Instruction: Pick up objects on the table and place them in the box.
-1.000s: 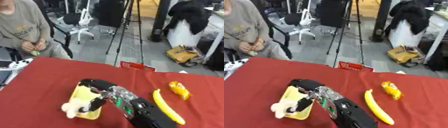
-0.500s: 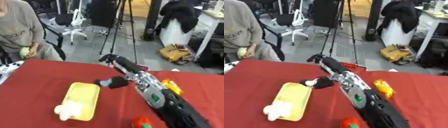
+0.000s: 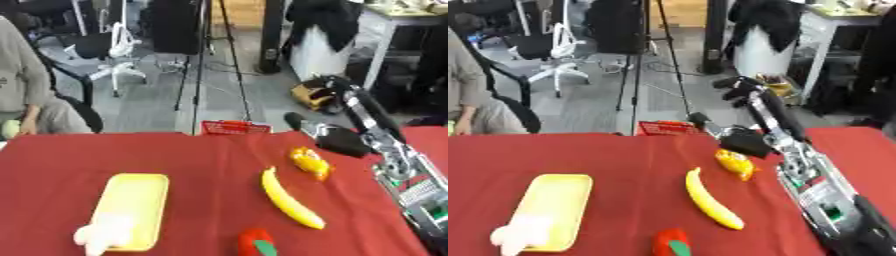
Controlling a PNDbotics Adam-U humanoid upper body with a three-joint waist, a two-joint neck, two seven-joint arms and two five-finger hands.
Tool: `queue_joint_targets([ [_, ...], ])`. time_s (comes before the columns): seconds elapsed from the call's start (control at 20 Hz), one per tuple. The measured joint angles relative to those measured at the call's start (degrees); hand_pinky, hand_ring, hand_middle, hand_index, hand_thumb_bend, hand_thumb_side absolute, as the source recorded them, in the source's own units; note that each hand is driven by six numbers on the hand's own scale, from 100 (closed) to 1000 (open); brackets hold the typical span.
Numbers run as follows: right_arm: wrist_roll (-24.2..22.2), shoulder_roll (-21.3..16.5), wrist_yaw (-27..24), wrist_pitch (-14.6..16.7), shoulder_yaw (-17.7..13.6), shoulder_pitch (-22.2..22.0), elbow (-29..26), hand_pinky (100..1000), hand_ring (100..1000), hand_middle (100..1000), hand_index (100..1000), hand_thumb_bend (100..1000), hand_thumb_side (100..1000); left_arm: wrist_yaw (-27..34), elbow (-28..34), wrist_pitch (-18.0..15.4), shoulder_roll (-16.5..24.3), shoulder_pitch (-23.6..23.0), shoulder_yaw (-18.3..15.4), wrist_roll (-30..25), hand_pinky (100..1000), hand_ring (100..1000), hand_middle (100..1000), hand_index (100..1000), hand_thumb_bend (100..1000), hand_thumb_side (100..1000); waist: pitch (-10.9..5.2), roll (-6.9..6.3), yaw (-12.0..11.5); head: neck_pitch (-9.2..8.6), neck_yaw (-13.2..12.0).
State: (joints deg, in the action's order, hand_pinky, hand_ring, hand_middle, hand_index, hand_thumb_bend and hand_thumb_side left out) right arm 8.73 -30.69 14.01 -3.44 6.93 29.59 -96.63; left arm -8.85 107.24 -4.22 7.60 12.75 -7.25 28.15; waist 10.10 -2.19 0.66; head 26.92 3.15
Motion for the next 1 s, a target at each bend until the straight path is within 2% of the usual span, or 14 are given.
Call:
queue_joint_targets([
  [0.15, 1.73, -0.25, -2.54, -0.77, -1.68, -3.52, -1.73, 688, 739, 801, 840, 552, 583, 0.12, -0.61, 0.55, 0.13, -0.18, 0.01, -0.55, 545, 737, 684, 750, 625, 870, 0.07, -1.21, 2.11, 0.11, -0.59],
  [0.55, 4.41, 0.26, -3.58, -1.82, -3.97, -8.12, -2.8, 680, 731, 800, 838, 543, 563, 0.26, -1.5, 1.43, 0.09, -1.26, 0.05, -2.07, 547, 752, 699, 753, 654, 857, 0.11, -3.06, 3.56, 0.97, -1.28],
  [0.7, 4.76, 0.75, -3.5, -2.0, -4.13, -8.8, -2.86, 680, 731, 800, 837, 541, 561, 0.29, -1.71, 1.79, 0.07, -1.61, 0.06, -2.51, 546, 746, 693, 751, 657, 857, 0.11, -3.33, 3.7, 1.95, -1.28],
  [1.0, 4.92, 1.38, -3.4, -2.17, -4.44, -9.44, -2.86, 679, 730, 800, 837, 542, 558, 0.32, -1.98, 2.29, -0.12, -1.79, 0.07, -2.99, 543, 736, 678, 742, 657, 857, 0.11, -3.38, 3.69, 5.15, -0.88],
])
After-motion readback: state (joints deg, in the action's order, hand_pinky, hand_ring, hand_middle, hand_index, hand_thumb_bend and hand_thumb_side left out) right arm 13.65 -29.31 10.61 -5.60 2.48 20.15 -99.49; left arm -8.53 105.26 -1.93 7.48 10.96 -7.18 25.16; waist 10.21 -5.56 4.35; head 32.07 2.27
